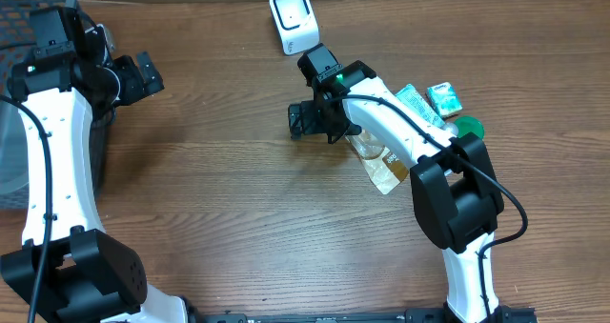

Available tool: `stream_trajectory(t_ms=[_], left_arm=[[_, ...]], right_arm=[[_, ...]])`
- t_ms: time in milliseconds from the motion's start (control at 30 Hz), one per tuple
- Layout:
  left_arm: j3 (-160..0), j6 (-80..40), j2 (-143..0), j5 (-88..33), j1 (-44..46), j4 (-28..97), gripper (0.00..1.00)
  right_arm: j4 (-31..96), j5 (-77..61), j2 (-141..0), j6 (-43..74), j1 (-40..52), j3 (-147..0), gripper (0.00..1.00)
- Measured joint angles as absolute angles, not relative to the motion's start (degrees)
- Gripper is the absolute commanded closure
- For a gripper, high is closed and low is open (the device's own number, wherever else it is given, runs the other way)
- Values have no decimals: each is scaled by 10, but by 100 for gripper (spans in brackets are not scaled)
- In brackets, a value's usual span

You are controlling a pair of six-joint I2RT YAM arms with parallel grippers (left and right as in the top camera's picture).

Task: Scan the item barcode

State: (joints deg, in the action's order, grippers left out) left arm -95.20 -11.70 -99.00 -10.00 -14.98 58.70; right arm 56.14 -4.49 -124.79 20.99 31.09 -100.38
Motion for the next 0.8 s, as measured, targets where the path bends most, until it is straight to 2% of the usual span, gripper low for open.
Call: stream_trajectory(t_ms=[500,800], left_arm=[[-952,-117,-990,-100,-150,587,0],[-952,-117,-990,-100,-150,587,0]], right_arm=[[562,-45,-1237,210,303,-1004,0],[561,-45,-1094,210,278,-1004,0]])
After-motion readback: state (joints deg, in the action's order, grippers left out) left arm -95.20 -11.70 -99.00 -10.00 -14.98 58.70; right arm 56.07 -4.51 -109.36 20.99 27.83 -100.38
